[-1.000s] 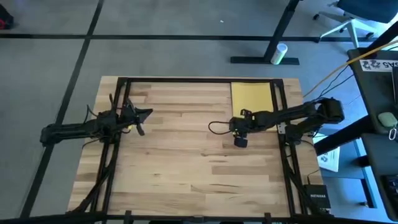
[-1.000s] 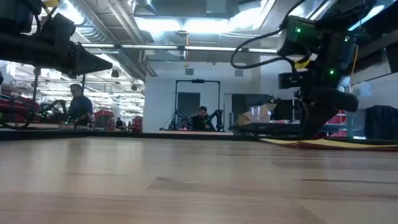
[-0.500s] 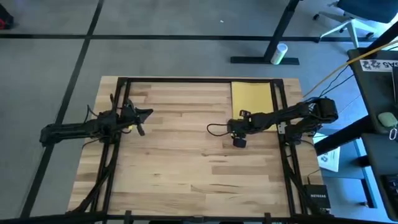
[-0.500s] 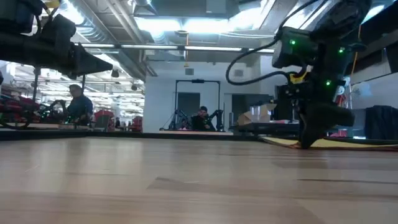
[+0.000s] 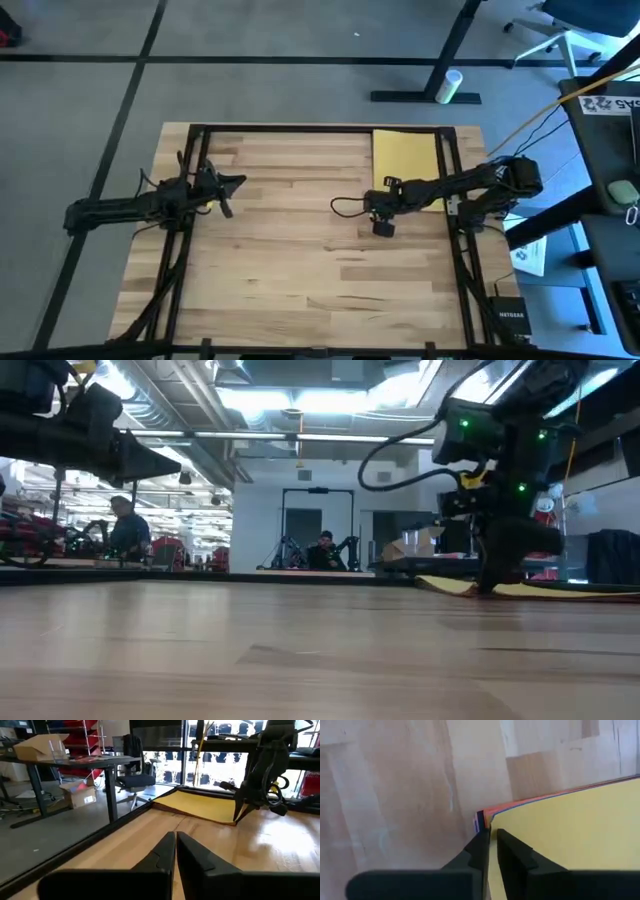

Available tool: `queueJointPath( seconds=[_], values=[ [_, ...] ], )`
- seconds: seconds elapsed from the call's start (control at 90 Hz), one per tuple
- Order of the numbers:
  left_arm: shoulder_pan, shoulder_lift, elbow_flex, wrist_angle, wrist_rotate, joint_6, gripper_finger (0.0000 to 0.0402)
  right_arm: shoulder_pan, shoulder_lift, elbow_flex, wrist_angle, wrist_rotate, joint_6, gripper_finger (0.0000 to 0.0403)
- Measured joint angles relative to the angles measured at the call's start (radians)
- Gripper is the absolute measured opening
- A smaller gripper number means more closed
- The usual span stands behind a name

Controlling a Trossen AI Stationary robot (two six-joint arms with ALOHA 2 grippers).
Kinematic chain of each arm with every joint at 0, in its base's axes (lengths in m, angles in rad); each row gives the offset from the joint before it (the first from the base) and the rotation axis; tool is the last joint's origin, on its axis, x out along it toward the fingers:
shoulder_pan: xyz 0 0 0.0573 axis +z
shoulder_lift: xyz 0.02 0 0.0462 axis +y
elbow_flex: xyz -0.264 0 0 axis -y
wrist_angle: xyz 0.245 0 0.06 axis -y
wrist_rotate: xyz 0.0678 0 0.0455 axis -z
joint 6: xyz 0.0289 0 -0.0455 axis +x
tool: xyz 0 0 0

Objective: Organize paper
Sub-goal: Move the yellow paper to the top left of the table

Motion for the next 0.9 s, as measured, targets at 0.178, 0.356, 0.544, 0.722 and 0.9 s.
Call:
queueJointPath(
  seconds=[0.178,0.356,0.544,0.722,0.9],
  values=[
    [0.0,0.0,0.0,0.0,0.0,0.0,0.0,0.0,0.0,0.012,-0.012,-0.035,0.001,0.0057],
    [0.0,0.0,0.0,0.0,0.0,-0.005,0.0,0.001,0.0,0.012,-0.013,-0.01,0.02,0.0083],
    [0.0,0.0,0.0,0.0,0.0,-0.008,0.0,0.001,0.0,0.012,-0.013,-0.002,0.019,0.0071],
    [0.0,0.0,0.0,0.0,0.0,-0.008,0.0,0.001,0.0,0.013,-0.021,-0.002,0.019,0.0021],
    [0.0,0.0,0.0,0.0,0.0,-0.008,0.0,0.001,0.0,0.013,-0.021,-0.002,0.018,0.0005]
  ],
)
